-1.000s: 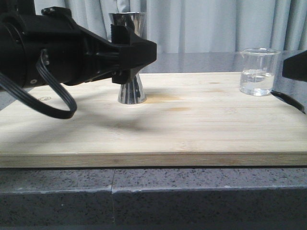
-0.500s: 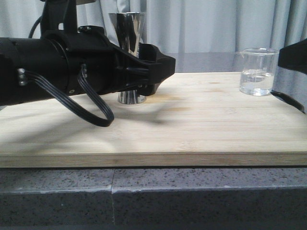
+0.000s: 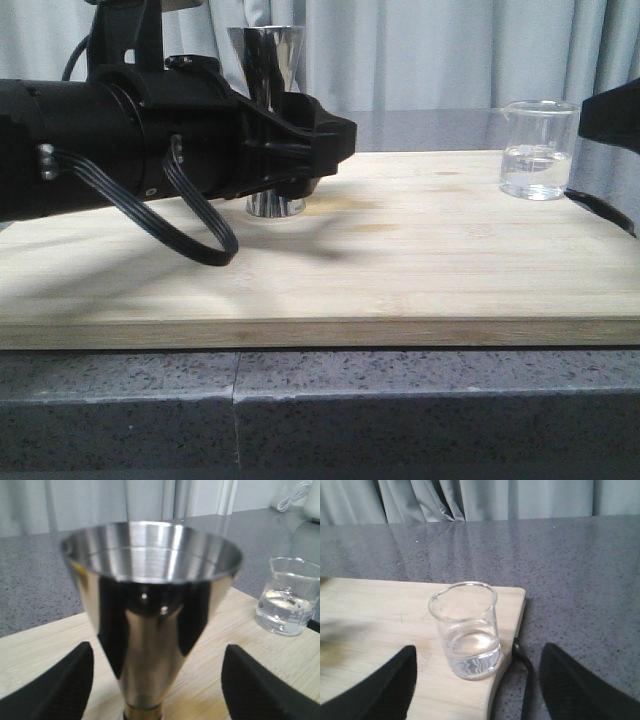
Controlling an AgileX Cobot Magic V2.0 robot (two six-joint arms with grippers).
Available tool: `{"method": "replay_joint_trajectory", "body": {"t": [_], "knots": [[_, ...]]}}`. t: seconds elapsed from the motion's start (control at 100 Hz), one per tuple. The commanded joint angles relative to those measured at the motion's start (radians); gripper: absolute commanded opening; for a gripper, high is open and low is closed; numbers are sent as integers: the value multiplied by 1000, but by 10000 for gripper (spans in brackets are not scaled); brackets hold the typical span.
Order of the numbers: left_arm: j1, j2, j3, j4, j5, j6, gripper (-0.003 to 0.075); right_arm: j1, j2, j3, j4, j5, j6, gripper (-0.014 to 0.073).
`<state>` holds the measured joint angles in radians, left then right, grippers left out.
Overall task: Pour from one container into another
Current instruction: 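Reach the left gripper to the steel jigger and close around it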
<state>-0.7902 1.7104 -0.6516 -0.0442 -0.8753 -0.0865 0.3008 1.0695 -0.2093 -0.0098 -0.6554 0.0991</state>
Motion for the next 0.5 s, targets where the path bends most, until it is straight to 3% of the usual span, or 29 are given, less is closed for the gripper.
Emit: {"method": "replay_joint_trajectory", "body": {"t": [0.0, 0.24, 0.49], "knots": [[-6, -32, -27, 0, -70, -10, 375, 3, -4, -23, -14, -84, -8, 468], [-6, -32, -27, 0, -77, -10, 153, 3, -4, -23, -14, -84, -8, 468], [-6, -32, -27, 0, -108, -10, 4, 3, -4, -23, -15, -69, -8, 468]]}}
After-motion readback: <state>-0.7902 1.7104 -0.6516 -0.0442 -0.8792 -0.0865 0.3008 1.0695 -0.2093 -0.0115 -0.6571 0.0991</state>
